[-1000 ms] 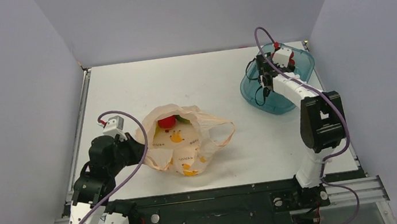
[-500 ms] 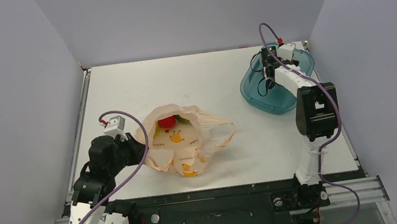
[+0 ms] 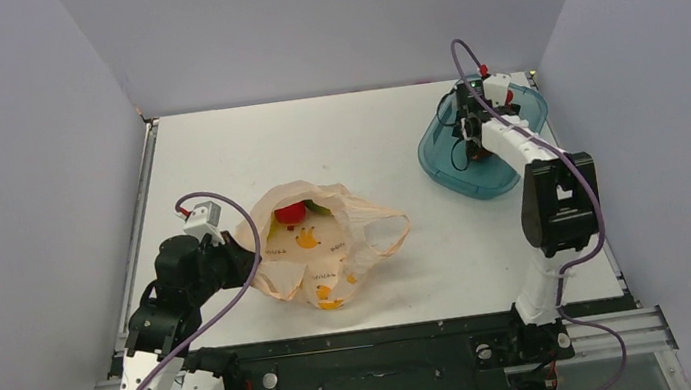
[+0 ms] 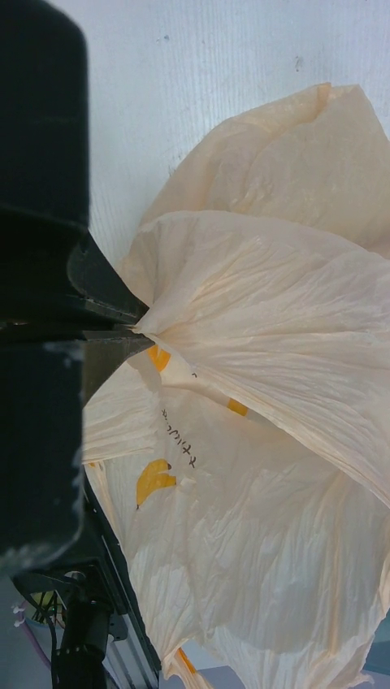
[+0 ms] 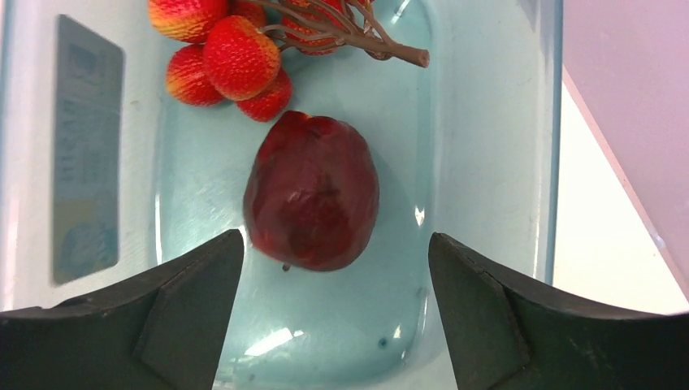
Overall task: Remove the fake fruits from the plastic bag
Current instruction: Place the fake fruit in the bin, then adjust the plastic bag at the center of the board.
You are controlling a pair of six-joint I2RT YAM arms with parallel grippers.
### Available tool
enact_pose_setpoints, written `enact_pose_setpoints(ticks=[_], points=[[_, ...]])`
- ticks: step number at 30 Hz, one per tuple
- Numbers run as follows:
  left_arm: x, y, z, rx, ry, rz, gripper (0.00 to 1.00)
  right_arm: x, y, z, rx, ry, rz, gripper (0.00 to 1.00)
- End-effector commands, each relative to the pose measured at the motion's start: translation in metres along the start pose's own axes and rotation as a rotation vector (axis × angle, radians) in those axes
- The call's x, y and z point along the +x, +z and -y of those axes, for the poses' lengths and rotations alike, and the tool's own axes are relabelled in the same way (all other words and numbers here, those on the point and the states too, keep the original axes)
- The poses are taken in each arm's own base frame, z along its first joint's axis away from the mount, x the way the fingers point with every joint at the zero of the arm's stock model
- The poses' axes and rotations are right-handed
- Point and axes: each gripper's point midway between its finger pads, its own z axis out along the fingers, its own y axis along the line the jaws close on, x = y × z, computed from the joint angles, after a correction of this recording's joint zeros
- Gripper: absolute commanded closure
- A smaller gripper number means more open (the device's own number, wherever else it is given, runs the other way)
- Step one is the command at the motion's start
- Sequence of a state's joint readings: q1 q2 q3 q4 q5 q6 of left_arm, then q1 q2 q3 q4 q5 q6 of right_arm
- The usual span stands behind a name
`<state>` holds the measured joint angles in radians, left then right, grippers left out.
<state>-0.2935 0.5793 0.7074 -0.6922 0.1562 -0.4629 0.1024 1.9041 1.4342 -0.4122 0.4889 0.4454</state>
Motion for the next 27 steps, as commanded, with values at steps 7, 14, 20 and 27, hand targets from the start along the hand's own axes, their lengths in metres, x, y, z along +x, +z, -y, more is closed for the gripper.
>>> enact_pose_setpoints(ticks=[7,14,20,27], points=[[-0.02,-0.005,0.01,0.021,0.021,0.05,1.0,-0.044,-0.155,-0.082,-0.436,0.024,0.209,0.21],[-0.005,-0.011,0.007,-0.041,-0.064,-0.079,1.0,-0.023,-0.264,-0.121,-0.792,-0.097,0.289,0.22],[0.017,-0.022,0.004,-0.066,-0.091,-0.189,1.0,0.02,-0.385,-0.137,-1.223,-0.231,0.406,0.24],[0.031,-0.023,-0.001,-0.077,-0.074,-0.254,1.0,0.105,-0.457,-0.153,-1.499,-0.381,0.414,0.38]])
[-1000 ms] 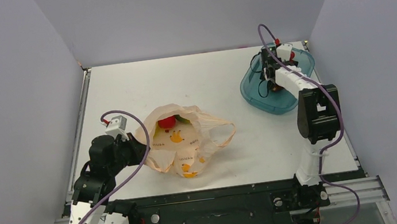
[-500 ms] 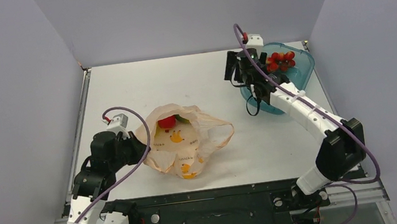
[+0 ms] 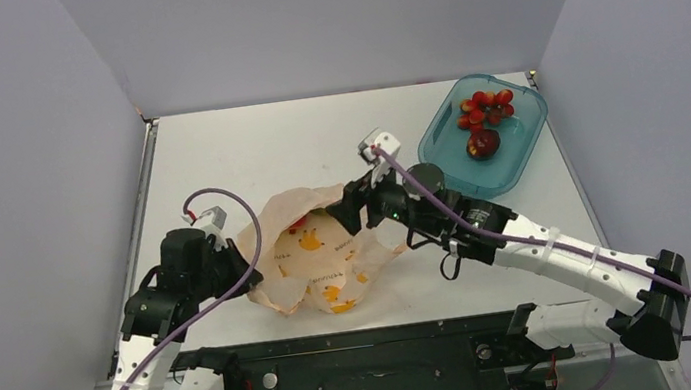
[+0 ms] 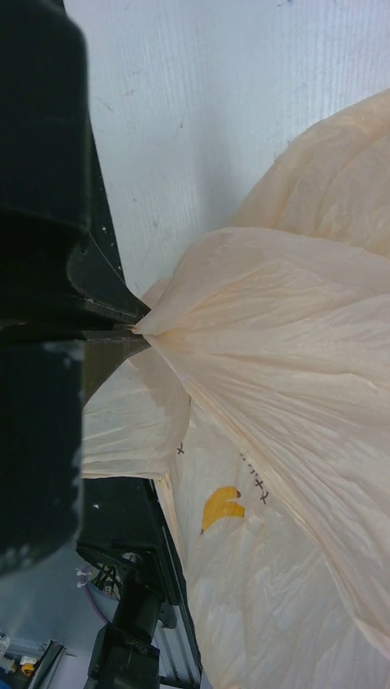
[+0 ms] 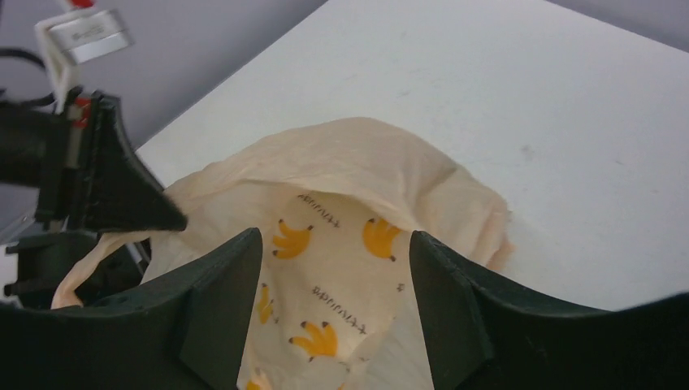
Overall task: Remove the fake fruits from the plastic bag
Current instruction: Adjust the plastic bag at the center of the board.
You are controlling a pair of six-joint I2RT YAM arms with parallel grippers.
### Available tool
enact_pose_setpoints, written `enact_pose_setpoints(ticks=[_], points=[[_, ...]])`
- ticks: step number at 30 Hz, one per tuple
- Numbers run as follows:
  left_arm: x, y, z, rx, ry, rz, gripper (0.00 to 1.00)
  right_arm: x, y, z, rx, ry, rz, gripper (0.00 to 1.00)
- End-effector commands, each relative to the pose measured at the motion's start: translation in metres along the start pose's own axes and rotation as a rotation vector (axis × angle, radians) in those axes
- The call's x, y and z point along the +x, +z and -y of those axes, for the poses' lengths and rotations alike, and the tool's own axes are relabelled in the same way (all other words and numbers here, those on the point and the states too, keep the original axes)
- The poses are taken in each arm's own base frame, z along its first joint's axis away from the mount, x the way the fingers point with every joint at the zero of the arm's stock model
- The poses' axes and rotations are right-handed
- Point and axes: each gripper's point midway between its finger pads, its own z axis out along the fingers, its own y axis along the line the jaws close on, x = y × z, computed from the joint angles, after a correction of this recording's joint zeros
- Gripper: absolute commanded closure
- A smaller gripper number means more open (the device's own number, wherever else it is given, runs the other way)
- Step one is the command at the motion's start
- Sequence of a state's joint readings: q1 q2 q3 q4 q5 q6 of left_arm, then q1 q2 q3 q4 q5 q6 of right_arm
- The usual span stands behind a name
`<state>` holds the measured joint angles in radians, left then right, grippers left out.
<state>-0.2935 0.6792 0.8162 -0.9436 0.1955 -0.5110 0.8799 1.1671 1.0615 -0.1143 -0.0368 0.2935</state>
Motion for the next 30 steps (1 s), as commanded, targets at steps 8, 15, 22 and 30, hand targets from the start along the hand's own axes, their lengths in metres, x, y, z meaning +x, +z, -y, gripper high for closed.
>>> enact_pose_setpoints(ticks=[8,15,22,30], points=[[0.008,-0.02,-0.02,-0.138,0.015,-0.055,1.0,0.089,0.041,-0.076,-0.088,-0.125,-0.052,0.69],[0.013,-0.013,-0.021,-0.13,-0.005,-0.055,1.0,0.141,0.089,-0.083,-0.071,-0.144,-0.092,0.72],[0.022,-0.007,-0.032,-0.173,-0.03,-0.075,1.0,0.218,0.12,-0.142,-0.197,-0.209,-0.212,0.73],[0.032,-0.017,-0.042,-0.226,-0.06,-0.085,1.0,0.205,0.121,-0.131,-0.107,-0.163,-0.181,0.68]])
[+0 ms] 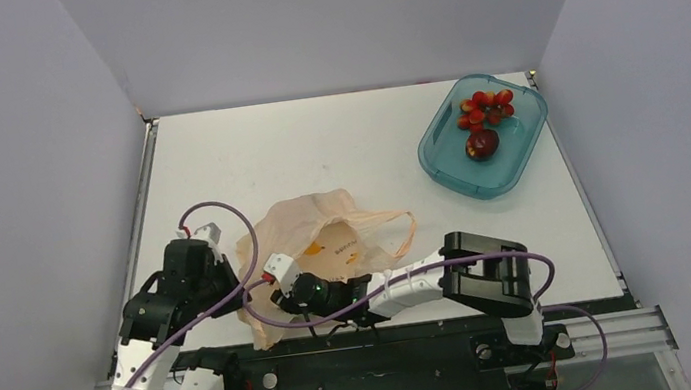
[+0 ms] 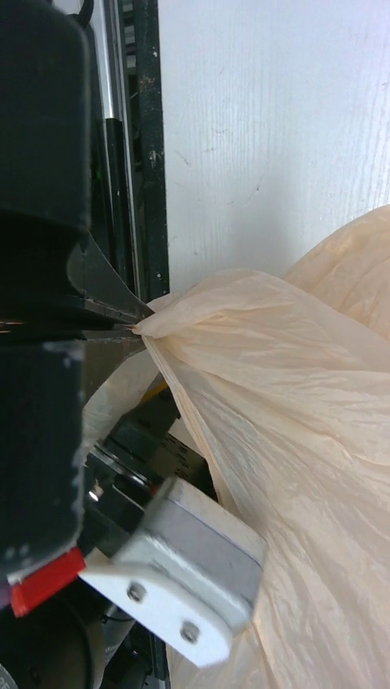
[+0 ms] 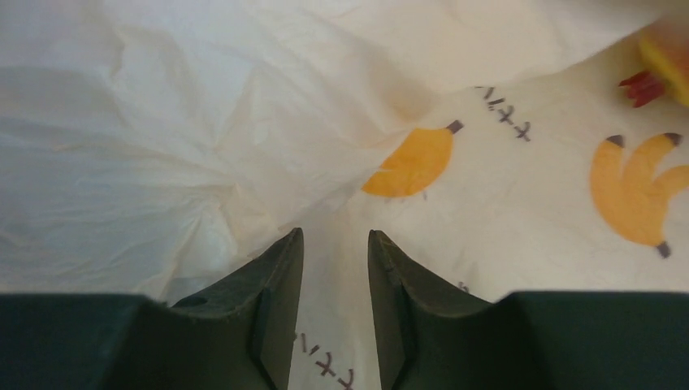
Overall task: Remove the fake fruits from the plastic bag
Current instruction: Adjust the plastic bag at the center of the board.
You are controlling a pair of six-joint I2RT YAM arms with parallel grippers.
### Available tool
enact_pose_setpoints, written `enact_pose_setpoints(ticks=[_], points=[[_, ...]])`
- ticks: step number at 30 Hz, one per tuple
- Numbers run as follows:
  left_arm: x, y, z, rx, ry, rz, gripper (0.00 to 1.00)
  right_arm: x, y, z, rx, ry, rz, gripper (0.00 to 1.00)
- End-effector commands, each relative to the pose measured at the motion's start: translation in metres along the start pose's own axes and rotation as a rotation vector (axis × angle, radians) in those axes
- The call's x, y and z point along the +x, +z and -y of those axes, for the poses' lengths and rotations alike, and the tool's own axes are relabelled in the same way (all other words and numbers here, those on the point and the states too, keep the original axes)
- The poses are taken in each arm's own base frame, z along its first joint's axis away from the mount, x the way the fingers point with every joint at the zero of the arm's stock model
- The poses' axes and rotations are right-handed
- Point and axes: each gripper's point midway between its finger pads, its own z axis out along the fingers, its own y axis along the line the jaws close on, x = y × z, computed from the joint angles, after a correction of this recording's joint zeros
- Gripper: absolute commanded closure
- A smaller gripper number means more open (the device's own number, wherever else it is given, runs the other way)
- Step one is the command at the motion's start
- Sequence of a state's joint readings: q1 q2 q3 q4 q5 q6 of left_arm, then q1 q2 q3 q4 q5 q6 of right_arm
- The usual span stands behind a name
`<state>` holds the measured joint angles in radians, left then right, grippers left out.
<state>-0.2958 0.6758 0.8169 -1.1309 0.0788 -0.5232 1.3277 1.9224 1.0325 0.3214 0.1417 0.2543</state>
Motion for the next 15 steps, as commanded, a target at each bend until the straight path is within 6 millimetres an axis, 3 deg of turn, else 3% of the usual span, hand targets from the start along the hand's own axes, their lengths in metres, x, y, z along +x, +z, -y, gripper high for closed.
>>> enact_pose_setpoints(ticks=[1,4,8,15], points=[[0.001,-0.008,-0.009,-0.047,-0.031,0.026,1.0,-0.071,-0.014,0.027,0.097,0.105,0.189,0.66],[0.004,-0.012,-0.018,-0.087,-0.054,0.041,1.0,-0.084,-0.023,0.046,0.161,0.146,0.233,0.61],[0.005,-0.023,-0.028,-0.14,-0.076,0.066,1.0,-0.093,-0.032,0.057,0.201,0.205,0.284,0.54],[-0.004,-0.037,-0.034,-0.162,-0.082,0.147,1.0,-0.103,-0.025,0.069,0.265,0.314,0.349,0.36]])
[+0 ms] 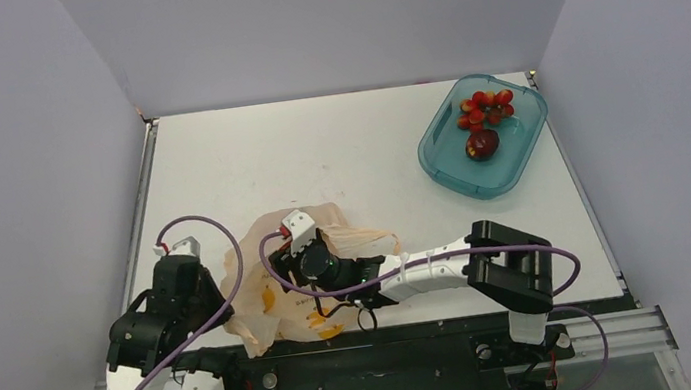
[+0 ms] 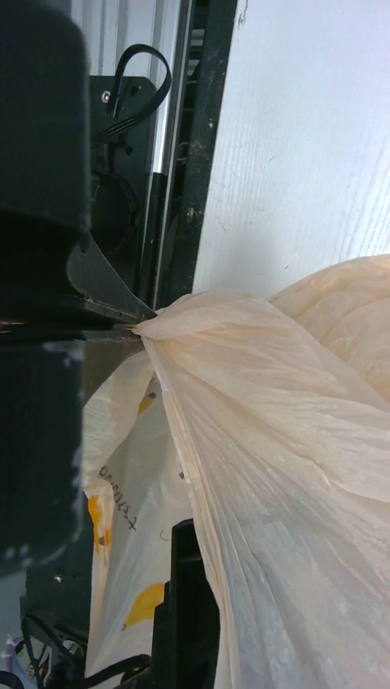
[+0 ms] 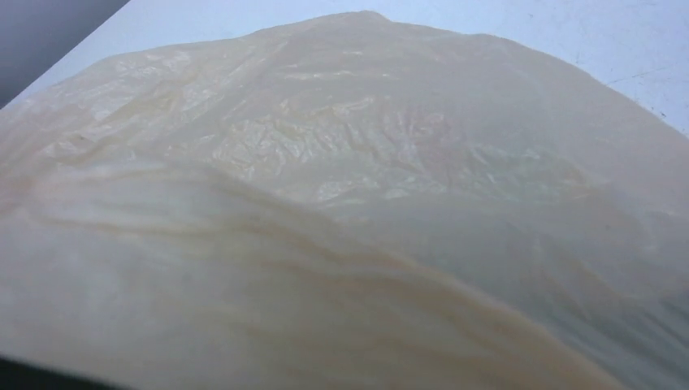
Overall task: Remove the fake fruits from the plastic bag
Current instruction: Adjust the plastic bag at the center of the board.
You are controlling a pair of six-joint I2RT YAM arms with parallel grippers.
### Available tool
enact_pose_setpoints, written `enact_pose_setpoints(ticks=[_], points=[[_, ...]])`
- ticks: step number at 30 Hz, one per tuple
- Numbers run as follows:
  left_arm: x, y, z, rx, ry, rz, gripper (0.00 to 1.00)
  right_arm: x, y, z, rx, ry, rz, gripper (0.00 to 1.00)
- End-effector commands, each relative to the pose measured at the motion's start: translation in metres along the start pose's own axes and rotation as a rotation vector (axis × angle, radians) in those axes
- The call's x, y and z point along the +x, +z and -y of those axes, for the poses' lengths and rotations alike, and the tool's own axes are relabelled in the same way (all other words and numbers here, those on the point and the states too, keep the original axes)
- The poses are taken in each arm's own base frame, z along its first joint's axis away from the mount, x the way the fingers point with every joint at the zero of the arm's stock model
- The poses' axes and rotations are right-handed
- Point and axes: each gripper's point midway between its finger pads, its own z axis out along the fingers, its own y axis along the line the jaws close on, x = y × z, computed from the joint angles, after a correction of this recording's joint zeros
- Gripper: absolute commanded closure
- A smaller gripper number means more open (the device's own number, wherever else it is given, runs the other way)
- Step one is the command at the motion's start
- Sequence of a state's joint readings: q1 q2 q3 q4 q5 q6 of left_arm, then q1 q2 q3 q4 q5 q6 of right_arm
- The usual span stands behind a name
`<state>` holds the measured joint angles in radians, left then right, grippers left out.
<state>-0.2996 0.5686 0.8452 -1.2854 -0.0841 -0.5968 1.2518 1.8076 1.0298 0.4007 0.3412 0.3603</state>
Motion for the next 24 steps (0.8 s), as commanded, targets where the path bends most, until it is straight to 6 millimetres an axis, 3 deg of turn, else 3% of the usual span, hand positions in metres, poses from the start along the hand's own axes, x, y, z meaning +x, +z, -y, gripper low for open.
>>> enact_pose_setpoints(ticks=[1,5,6,9,10,11,12,15,17,18,20,22,24], points=[[-0.016,-0.012,-0.002,-0.011,-0.016,0.082,1.0,-0.025,0.007,0.006,0.069,0.134,0.115,0.35],[-0.021,-0.009,0.007,0.023,-0.03,0.091,1.0,-0.013,0.026,0.02,0.111,0.191,0.101,0.33],[-0.026,-0.01,0.02,0.082,-0.038,0.102,1.0,-0.012,0.028,0.025,0.12,0.206,0.1,0.33],[-0.045,-0.024,0.077,0.34,-0.044,0.105,1.0,-0.007,0.027,0.043,0.138,0.244,0.106,0.32],[-0.065,-0.033,0.1,0.441,-0.056,0.16,1.0,-0.006,0.028,0.045,0.128,0.255,0.102,0.32],[-0.071,-0.043,0.122,0.541,-0.05,0.134,1.0,-0.005,0.028,0.054,0.134,0.283,0.104,0.31],[-0.091,-0.056,0.145,0.645,-0.065,0.187,1.0,-0.005,0.028,0.057,0.129,0.296,0.103,0.31],[-0.122,-0.099,0.199,0.894,-0.034,0.219,1.0,-0.008,0.028,0.066,0.129,0.322,0.107,0.31],[-0.131,-0.13,0.221,1.0,0.002,0.236,1.0,-0.012,0.026,0.067,0.122,0.328,0.11,0.31],[-0.135,-0.147,0.227,1.038,0.027,0.258,1.0,-0.011,0.025,0.066,0.11,0.329,0.109,0.31],[-0.13,-0.161,0.224,1.025,0.076,0.274,1.0,-0.016,0.024,0.064,0.097,0.333,0.122,0.3],[-0.127,-0.138,0.193,0.828,0.059,0.302,1.0,-0.017,0.024,0.066,0.1,0.337,0.119,0.3],[-0.109,-0.103,0.152,0.623,0.038,0.276,1.0,-0.017,0.026,0.068,0.102,0.344,0.112,0.3]])
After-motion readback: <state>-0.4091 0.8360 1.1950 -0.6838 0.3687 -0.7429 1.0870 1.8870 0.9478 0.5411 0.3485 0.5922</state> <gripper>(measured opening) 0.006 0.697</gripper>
